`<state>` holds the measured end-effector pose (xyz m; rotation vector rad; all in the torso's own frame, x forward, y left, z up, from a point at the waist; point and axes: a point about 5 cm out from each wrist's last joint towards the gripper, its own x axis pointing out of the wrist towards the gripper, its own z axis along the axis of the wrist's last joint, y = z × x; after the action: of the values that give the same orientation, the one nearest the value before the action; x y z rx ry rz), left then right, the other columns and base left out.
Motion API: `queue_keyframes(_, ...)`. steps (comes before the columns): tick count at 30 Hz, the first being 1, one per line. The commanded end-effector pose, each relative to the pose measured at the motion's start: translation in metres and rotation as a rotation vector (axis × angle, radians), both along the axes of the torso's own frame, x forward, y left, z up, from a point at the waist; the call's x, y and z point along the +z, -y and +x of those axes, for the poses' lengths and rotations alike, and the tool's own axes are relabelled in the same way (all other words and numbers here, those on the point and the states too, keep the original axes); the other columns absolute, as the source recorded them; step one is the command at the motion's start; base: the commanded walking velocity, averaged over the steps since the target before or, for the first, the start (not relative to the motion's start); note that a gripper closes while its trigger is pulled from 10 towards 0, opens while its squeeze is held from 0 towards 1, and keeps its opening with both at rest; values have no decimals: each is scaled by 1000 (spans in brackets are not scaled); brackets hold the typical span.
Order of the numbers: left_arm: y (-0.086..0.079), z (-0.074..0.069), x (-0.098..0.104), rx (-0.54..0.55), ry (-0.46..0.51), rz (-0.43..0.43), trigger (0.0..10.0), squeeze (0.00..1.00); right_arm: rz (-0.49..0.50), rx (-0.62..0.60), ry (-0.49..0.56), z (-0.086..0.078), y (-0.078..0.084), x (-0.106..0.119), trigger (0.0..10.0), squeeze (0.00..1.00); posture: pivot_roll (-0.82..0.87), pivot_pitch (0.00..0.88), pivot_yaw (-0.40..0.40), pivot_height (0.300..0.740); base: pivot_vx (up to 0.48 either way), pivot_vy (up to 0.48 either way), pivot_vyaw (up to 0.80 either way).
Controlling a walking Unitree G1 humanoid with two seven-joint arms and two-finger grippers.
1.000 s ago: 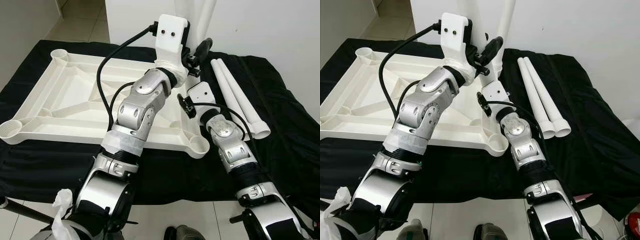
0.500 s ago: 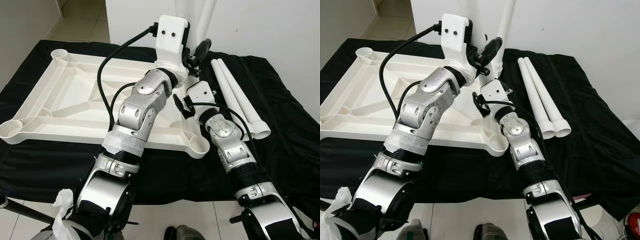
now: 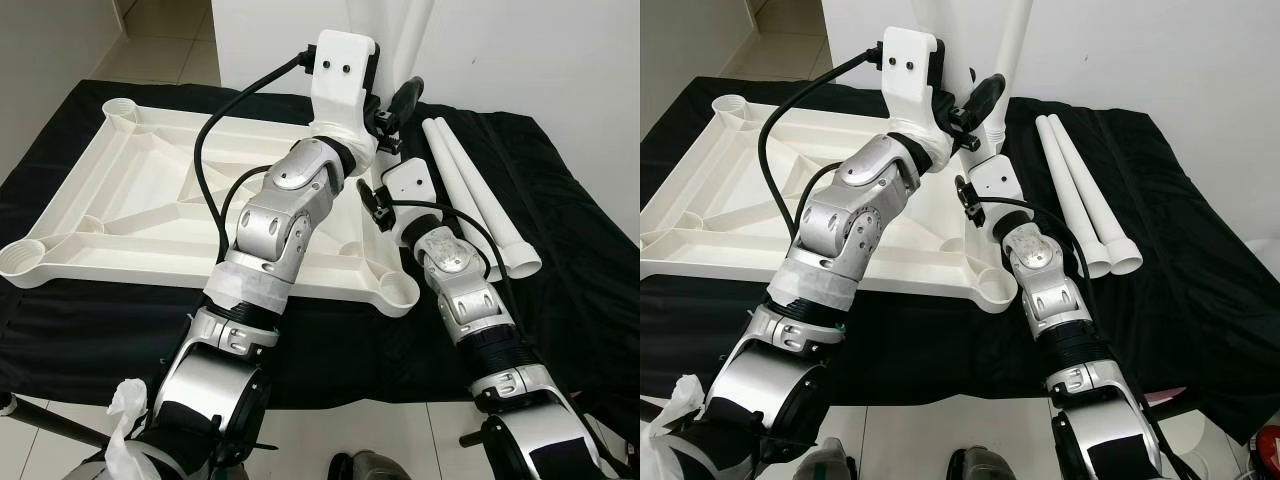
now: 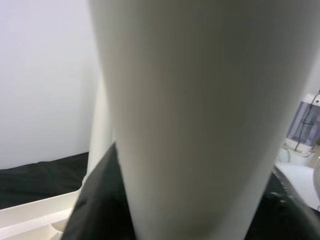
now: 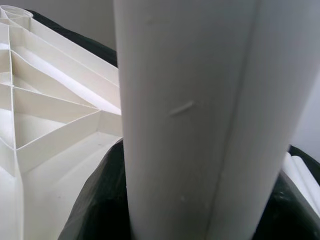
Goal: Building children table
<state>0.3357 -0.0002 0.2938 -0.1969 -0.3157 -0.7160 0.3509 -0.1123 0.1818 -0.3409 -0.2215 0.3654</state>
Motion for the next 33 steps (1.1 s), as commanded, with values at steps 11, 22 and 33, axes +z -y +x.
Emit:
queue_keyframes(11, -1, -4, 3, -20, 23, -33, 10000, 0, 221, -95, -88, 4, 6, -2, 10000, 0, 73, 0, -48, 740, 0, 0, 0)
queue_keyframes(22, -13, -9, -4, -57, -58, -170, 10000, 0, 330, -183, -94, 4, 19, -4, 10000, 0, 71, 4, -42, 740, 0, 0, 0)
queue_keyframes(33, -35, -7, -25, 12, -70, -146, 10000, 0, 394, -198, -55, -11, 15, -10, 10000, 0, 75, 1, -53, 740, 0, 0, 0)
